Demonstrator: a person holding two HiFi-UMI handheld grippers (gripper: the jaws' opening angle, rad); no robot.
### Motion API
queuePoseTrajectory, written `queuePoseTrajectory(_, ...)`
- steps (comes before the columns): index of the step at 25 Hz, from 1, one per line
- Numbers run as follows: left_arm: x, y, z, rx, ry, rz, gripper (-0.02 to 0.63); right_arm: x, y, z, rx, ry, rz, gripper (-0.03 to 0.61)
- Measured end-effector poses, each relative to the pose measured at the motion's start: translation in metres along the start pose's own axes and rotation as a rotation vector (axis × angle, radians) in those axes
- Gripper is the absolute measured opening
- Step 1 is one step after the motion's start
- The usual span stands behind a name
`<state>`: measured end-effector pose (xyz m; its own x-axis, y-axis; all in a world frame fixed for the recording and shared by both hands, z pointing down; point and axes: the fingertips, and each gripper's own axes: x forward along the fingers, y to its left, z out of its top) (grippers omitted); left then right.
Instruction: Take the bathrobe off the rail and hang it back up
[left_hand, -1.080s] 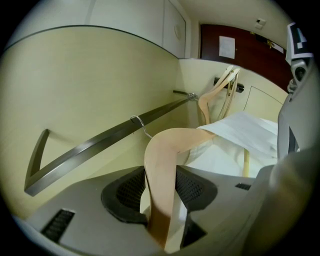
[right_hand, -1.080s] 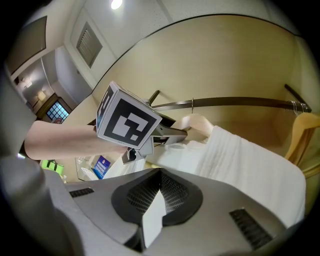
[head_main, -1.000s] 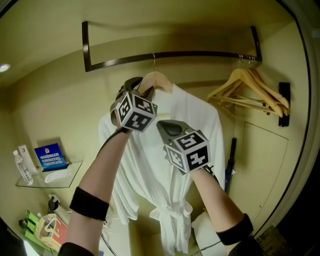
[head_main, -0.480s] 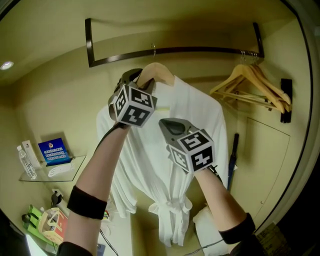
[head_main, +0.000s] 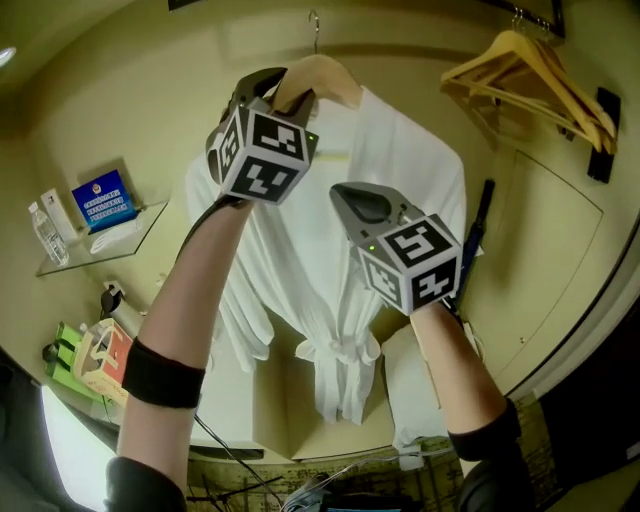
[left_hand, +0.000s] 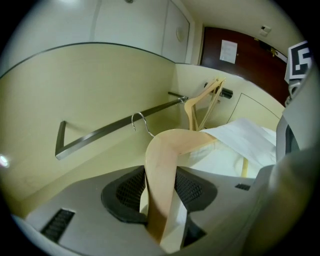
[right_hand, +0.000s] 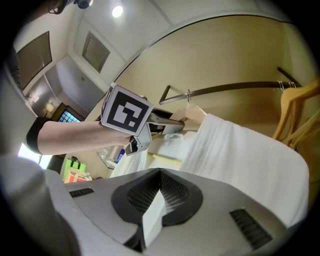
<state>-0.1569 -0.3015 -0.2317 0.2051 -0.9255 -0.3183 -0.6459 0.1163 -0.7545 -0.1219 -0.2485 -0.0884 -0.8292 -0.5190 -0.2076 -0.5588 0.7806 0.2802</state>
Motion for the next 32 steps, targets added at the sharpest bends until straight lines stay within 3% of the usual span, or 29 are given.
queuePoseTrajectory(9, -0.069, -0.109, -0.078, -0.052, 0.074, -0.007, 0.181, -0.05, 0.039, -0.13, 0.151, 0.131, 0.055, 0.017)
queuePoseTrajectory(17, -0.134, -0.216, -0.149, -0.123, 0.133, -0.047, 0.181, -0.093, 0.085, -0.237, 0.188, 0.203, 0.133, 0.017)
queuePoseTrajectory(21, -0.167, -0.27, -0.185, -0.105, 0.146, -0.075, 0.181, -0.118, 0.114, -0.287, 0.207, 0.233, 0.163, 0.017)
queuePoseTrajectory(25, -0.204, -0.319, -0.224, -0.154, 0.165, -0.074, 0.181, -0.139, 0.146, -0.357, 0.265, 0.245, 0.176, 0.017)
queuePoseTrajectory(29, -0.228, -0.37, -0.272, -0.175, 0.199, -0.114, 0.181, -0.157, 0.174, -0.43, 0.302, 0.267, 0.166, 0.017)
queuePoseTrajectory(32, -0.24, -0.418, -0.306, -0.159, 0.246, -0.194, 0.179, -0.17, 0.192, -0.481, 0.341, 0.302, 0.154, 0.017)
